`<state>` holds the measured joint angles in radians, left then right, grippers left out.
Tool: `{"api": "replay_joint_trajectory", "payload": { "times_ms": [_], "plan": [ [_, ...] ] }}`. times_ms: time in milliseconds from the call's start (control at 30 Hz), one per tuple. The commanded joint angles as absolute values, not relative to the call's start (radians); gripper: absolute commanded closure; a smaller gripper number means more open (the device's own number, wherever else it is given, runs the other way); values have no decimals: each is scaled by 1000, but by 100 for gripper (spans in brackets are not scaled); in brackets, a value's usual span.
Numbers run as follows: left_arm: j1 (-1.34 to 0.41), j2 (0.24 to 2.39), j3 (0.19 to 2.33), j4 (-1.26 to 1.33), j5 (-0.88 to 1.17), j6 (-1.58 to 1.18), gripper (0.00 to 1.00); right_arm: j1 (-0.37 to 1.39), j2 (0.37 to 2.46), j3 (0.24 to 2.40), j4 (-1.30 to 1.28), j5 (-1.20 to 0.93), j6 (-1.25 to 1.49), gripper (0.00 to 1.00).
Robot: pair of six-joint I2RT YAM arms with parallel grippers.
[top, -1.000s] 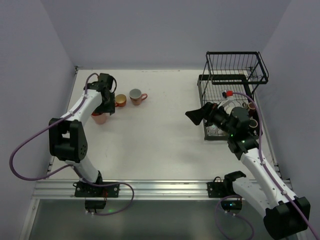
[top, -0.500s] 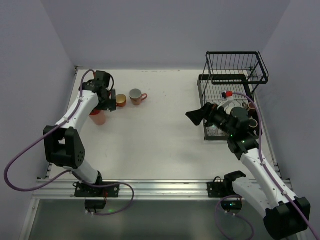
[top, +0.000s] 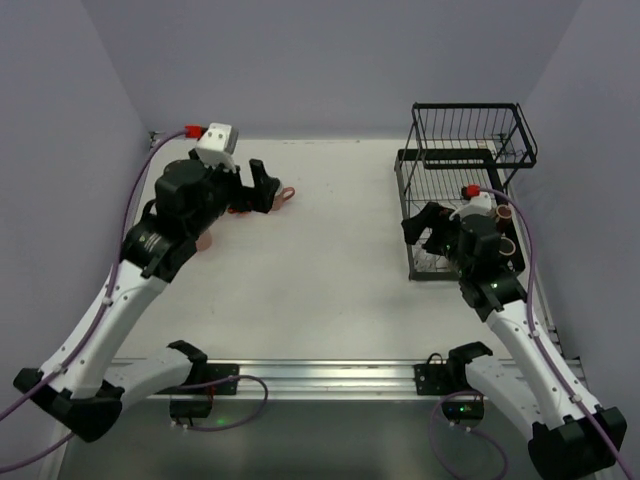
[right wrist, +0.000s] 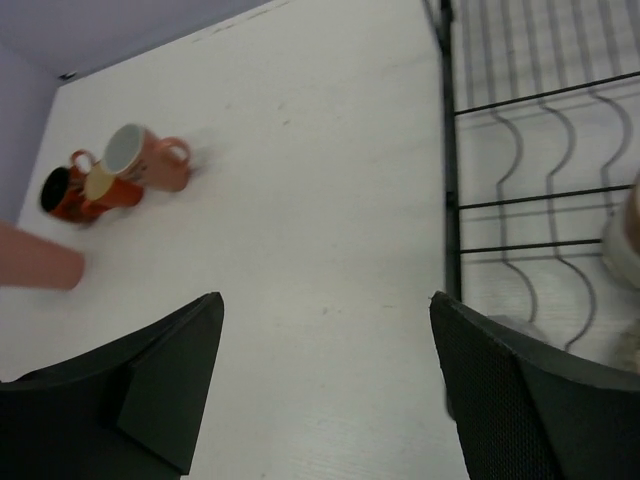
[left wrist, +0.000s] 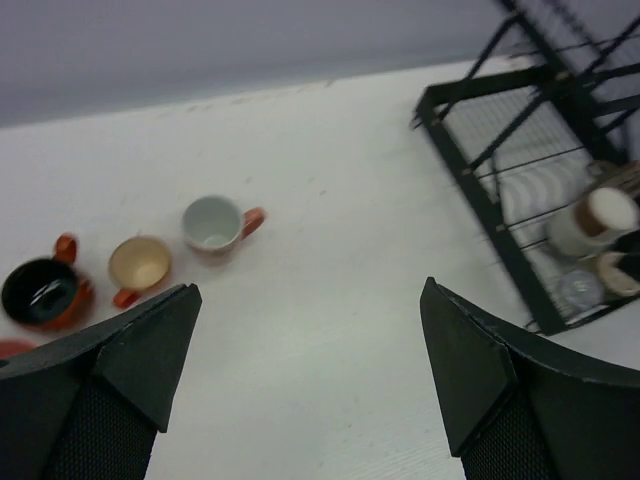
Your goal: Unload the cups from the dish rack
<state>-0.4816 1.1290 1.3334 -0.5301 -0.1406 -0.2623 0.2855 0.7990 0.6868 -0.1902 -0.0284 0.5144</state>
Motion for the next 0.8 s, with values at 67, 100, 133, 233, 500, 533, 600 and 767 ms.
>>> {"api": "replay_joint_trajectory", "payload": {
  "times_ms": [67,100,133,233,500,533,600,767],
  "plan": [
    [-521,978,1093,-279,202,-287,0,237,828,736,-350,362,459,9],
    [-525,960,1060,-264,268,-281,0,220,842,744,-357,370,462,6],
    [-526,944,1007,-244,294,-273,0,209,857,750,-360,388,468,3],
    [-529,887,925,-213,373,-261,0,160,940,805,-373,393,472,1],
    [-572,773,807,-141,338,-224,0,91,1120,880,-396,434,463,1],
    [-572,775,804,-143,327,-218,0,91,1126,884,-396,442,459,1],
    [-594,788,793,-140,318,-210,0,66,1141,888,-396,440,453,1],
    [-611,808,795,-135,318,-206,0,43,1225,910,-387,416,437,1]
  ]
}}
